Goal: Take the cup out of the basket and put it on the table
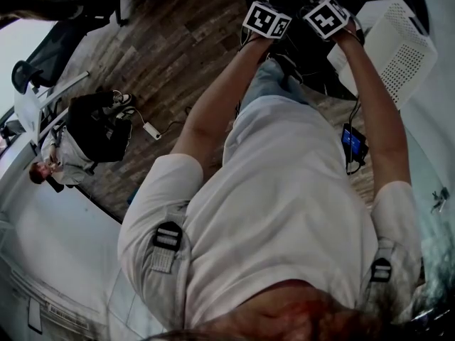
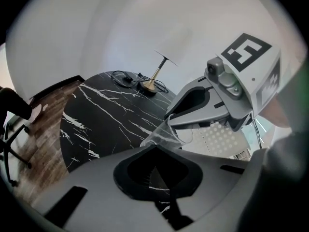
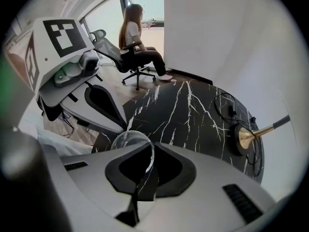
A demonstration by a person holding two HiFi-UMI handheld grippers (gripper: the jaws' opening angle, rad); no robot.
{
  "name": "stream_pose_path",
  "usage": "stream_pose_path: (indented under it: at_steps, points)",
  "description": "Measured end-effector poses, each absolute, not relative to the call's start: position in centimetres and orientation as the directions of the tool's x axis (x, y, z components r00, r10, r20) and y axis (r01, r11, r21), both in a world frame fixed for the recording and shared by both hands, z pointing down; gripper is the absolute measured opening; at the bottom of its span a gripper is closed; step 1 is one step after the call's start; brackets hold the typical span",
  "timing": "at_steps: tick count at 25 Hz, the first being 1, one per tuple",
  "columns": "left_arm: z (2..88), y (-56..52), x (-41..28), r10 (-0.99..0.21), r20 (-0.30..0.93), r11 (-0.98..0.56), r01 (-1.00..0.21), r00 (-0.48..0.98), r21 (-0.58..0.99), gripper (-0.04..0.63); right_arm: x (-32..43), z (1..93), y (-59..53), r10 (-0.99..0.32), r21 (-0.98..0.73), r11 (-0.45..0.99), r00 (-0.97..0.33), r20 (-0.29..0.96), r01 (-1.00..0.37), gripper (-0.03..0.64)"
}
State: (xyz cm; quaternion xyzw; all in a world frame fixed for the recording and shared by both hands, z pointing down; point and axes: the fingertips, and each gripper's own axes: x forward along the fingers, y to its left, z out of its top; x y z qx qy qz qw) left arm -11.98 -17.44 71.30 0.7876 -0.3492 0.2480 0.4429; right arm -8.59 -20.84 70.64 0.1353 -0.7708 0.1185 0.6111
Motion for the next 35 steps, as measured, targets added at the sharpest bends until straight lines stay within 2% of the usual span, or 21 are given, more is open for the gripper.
stream_pose_path:
  at_steps: [5,9,23,29,35]
  points:
    - [71.7,-17.4,-12.2,-0.329,0.704,-0.355,-0.773,0.63,0.525,0.006,-7.7,71.4,-20.5,-0.057,-0.012,0.932,-0.18,0.982,-0.361,0.026]
    - [71.9,-17.1,-12.2,-0.325,0.705,-0.354,-0.772,0.631,0.528,0.006,-8.6,71.4,-20.9,-0.078,-0.003,0.94,-0.224,0.971,-0.342,0.026]
    - [69.9,-16.8,-11.5,-0.341,0.684,-0.375,-0.76,0.645,0.53,0.006,-7.3,71.1,-20.3,-0.076,-0.023,0.91,-0.221,0.972,-0.415,0.04]
    - [68.5,-16.7,-11.4,-0.355,0.679,-0.388,-0.762,0.643,0.518,0.006,-7.6,69.7,-20.3,-0.108,-0.042,0.894,-0.307,0.946,-0.446,0.06]
    - [65.5,-16.7,-11.1,-0.403,0.652,-0.411,-0.763,0.642,0.498,0.006,-7.5,65.5,-21.6,-0.226,0.003,0.875,-0.401,0.888,-0.484,0.06]
